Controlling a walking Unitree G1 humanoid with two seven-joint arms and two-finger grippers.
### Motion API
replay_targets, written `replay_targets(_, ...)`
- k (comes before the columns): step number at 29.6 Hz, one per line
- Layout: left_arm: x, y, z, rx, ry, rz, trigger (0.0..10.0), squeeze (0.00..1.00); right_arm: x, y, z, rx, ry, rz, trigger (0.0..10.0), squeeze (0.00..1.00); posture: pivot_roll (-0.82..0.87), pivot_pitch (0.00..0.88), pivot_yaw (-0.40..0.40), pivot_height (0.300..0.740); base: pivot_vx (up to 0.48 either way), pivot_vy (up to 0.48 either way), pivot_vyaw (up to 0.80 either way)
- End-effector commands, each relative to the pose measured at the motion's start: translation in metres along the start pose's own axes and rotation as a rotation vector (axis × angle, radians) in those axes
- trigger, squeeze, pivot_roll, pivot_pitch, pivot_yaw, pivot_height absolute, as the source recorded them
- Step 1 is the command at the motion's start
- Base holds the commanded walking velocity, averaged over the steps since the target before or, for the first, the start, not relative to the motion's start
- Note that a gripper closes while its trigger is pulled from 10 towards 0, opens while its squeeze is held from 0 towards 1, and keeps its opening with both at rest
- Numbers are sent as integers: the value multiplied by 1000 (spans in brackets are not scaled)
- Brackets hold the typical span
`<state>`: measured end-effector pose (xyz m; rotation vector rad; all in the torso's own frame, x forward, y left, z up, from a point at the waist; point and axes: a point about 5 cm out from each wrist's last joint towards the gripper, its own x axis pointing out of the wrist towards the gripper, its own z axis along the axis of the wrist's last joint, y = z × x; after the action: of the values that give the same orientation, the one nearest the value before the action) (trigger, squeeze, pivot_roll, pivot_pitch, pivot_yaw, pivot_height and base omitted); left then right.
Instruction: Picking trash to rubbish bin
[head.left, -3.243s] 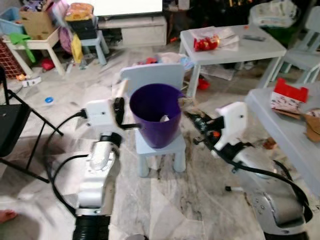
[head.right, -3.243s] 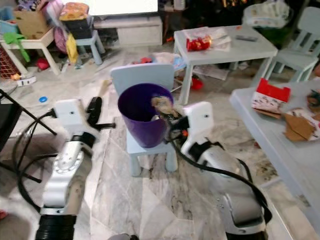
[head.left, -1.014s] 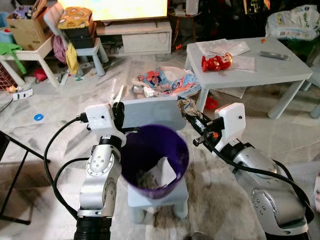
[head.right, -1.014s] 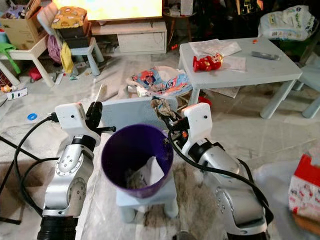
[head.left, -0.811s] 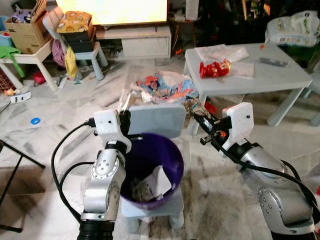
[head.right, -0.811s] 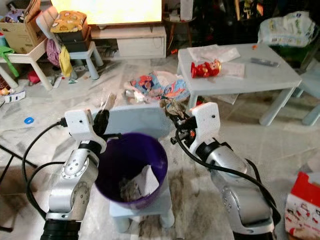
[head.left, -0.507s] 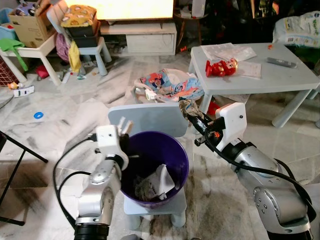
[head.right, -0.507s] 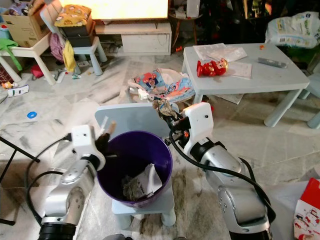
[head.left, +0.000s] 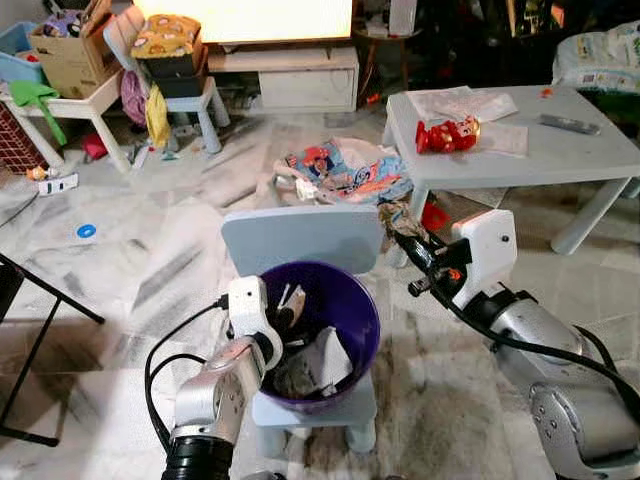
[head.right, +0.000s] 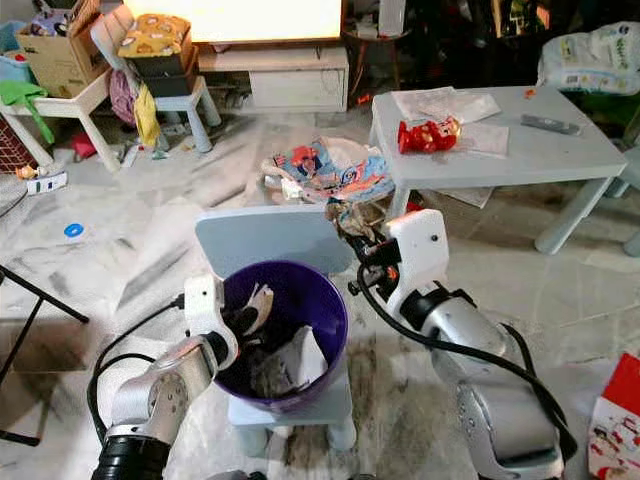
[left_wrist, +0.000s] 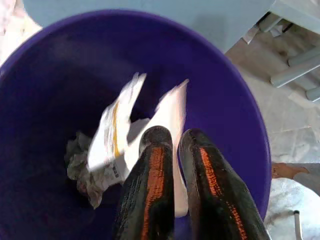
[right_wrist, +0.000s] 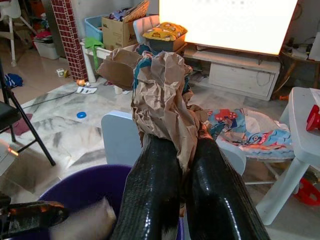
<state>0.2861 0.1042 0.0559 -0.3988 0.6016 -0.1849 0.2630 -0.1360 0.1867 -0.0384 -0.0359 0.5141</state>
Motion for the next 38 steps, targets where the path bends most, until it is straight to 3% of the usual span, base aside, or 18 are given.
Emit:
replay_targets(1, 0, -1, -5, -21, 22, -2, 10000, 1000, -4, -1, 3, -4, -6, -11, 0, 0, -71, 121, -4, 740, 0, 0, 0)
replay_targets(7, -3, 1, -3, -1, 2, 6, 10000, 1000, 0, 0, 3, 3, -6, 0, 0, 0, -50, 119, -9, 740, 0, 0, 0)
replay_targets(10, -8, 1, 9, 41, -88, 27, 10000, 1000, 3, 0, 0, 10, -3, 0, 0, 0, -17, 119, -5, 740, 0, 0, 0)
replay_targets(11, -18, 2, 19, 101, -157, 51, 10000, 1000, 8, -1, -5, 31, 3, -11, 0, 0, 11, 119, -2, 740, 0, 0, 0)
replay_targets(13, -26, 4, 25, 132, -203, 71, 10000, 1000, 12, -2, -10, 42, 10, -18, 0, 0, 45, 121, 0, 740, 0, 0, 0)
replay_targets(14, -37, 9, 28, 164, -233, 111, 10000, 1000, 19, -2, -18, 48, 21, -20, 0, 0, 72, 121, 2, 740, 0, 0, 0)
replay_targets(17, -51, 18, 28, 180, -264, 167, 10000, 1000, 28, 0, -25, 59, 29, -20, 0, 0, 109, 120, 3, 740, 0, 0, 0)
replay_targets(18, -65, 27, 25, 181, -278, 216, 10000, 1000, 38, 2, -31, 66, 31, -13, 0, 0, 141, 120, 4, 740, 0, 0, 0)
replay_targets(21, -87, 41, 9, 183, -254, 277, 10000, 1000, 54, 6, -41, 82, 44, -1, 0, 0, 174, 116, 4, 740, 0, 0, 0)
replay_targets(22, -87, 41, 9, 183, -254, 277, 10000, 1000, 54, 6, -41, 82, 44, -1, 0, 0, 174, 116, 4, 740, 0, 0, 0)
replay_targets(26, -112, 46, -13, 178, -191, 304, 10000, 1000, 69, 13, -53, 143, 88, 19, 0, 0, 222, 119, -4, 740, 0, 0, 0)
replay_targets(27, -115, 46, -16, 175, -184, 301, 10000, 569, 71, 15, -56, 153, 107, 30, 0, 0, 238, 121, -8, 740, 0, 0, 0)
replay_targets(28, -118, 46, -18, 173, -178, 301, 10000, 569, 73, 17, -59, 158, 118, 38, 0, 0, 238, 121, -8, 740, 0, 0, 0)
replay_targets(29, -121, 45, -20, 173, -169, 301, 10000, 188, 74, 20, -61, 155, 128, 52, 0, 0, 261, 123, -16, 740, 0, 0, 0)
replay_targets(30, -128, 45, -25, 179, -148, 302, 10000, 0, 77, 25, -67, 167, 149, 80, 0, 0, 266, 124, -18, 740, 0, 0, 0)
replay_targets(35, -138, 46, -28, 182, -144, 312, 10000, 0, 77, 41, -90, 175, 275, 182, 0, 0, 300, 130, -33, 740, 0, 0, 0)
replay_targets(36, -140, 46, -27, 173, -149, 316, 10000, 0, 75, 46, -94, 167, 301, 219, 2745, 0, 317, 135, -42, 740, 0, 0, 0)
replay_targets(38, -142, 46, -27, 171, -146, 317, 10000, 0, 74, 51, -98, 170, 327, 253, 9882, 0, 320, 138, -45, 740, 0, 0, 0)
